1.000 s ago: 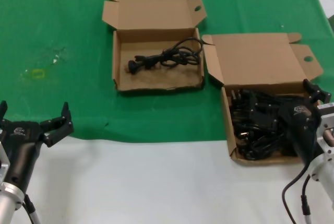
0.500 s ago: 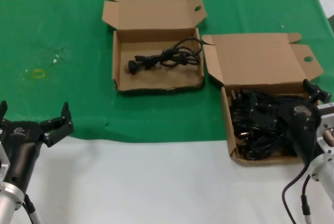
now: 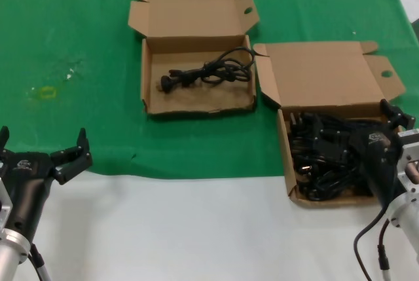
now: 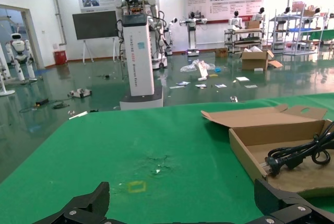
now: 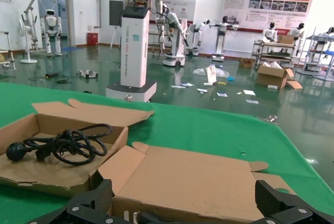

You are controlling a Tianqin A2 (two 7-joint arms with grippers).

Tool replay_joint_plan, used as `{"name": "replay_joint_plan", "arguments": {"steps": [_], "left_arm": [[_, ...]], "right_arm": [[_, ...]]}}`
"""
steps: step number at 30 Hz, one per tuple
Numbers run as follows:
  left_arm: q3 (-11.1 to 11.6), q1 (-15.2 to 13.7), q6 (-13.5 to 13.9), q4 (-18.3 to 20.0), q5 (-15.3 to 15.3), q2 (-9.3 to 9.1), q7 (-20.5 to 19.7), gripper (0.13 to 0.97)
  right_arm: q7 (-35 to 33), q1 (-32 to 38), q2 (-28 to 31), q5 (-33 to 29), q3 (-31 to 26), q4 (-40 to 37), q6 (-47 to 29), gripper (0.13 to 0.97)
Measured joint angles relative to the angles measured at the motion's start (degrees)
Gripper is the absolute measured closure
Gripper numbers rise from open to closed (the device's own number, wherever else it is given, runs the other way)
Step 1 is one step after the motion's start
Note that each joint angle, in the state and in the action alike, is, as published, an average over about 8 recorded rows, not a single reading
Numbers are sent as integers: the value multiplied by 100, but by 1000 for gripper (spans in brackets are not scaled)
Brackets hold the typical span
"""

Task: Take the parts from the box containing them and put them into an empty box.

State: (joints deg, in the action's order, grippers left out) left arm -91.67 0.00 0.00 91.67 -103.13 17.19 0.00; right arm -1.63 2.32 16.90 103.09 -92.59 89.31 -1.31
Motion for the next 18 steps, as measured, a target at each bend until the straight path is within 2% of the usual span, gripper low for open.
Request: {"name": "replay_joint_plan", "arguments": {"steps": [18], "left_arm": [[0,0,0,0,0,0,0,132]], "right_arm": [[0,0,0,0,0,0,0,129]]}}
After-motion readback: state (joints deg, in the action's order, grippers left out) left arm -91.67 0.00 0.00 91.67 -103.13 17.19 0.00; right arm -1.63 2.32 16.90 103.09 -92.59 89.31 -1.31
